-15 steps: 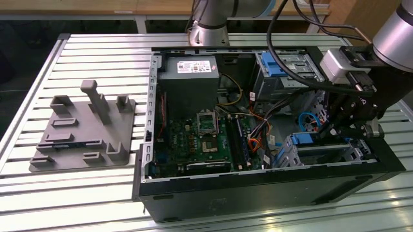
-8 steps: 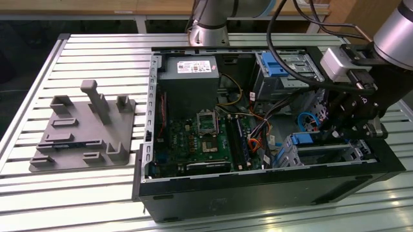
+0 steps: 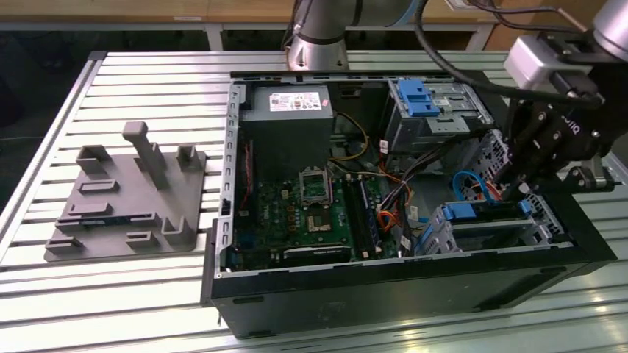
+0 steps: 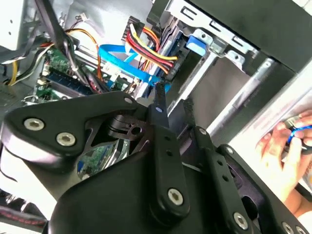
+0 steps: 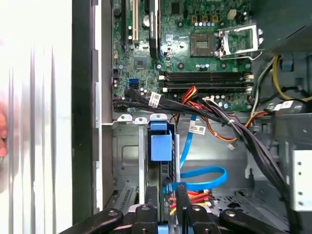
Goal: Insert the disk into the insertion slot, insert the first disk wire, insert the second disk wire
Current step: 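Insert the second disk wire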
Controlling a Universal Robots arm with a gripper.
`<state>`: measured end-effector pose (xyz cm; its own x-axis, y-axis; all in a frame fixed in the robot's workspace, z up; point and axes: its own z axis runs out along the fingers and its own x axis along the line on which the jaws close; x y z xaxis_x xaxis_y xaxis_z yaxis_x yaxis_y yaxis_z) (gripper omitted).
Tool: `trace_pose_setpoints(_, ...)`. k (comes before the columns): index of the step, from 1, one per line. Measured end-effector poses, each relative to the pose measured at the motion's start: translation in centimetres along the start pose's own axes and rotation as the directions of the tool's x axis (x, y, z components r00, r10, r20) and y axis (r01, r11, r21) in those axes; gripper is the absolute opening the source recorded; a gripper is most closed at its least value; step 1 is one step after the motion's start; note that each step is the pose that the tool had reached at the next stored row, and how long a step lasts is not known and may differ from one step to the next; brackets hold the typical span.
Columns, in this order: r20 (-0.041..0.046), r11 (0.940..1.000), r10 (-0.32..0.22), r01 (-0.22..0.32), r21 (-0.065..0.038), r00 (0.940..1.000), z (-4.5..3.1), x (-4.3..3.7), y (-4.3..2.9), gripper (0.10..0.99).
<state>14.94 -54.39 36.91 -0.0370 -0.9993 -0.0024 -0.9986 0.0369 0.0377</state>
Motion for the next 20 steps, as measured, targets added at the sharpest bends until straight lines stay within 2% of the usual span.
trace_pose_setpoints(3,-0.0010,1.0000,0.000,0.000,0.000,1.0000,-1.39,-0.30,0.09,0.294)
trace_pose_setpoints(8,-0.0107,1.0000,0.001,-0.001,0.001,0.9999,-3.45,-1.23,0.20,0.294)
trace_pose_setpoints(11,-0.0209,1.0000,0.001,-0.001,0.001,0.9998,-3.65,-1.65,0.24,0.282)
trace_pose_setpoints(12,-0.0237,1.0000,0.002,-0.002,0.002,0.9997,-3.65,-1.78,0.27,0.216)
trace_pose_setpoints(13,-0.0251,1.0000,0.002,-0.002,0.002,0.9997,-3.65,-1.84,0.28,0.216)
trace_pose_setpoints(15,-0.0250,1.0000,0.002,-0.002,0.002,0.9997,-3.64,-1.84,0.29,0.102)
trace_pose_setpoints(20,-0.0250,1.0000,0.002,-0.002,0.002,0.9997,-3.65,-1.85,0.29,0.102)
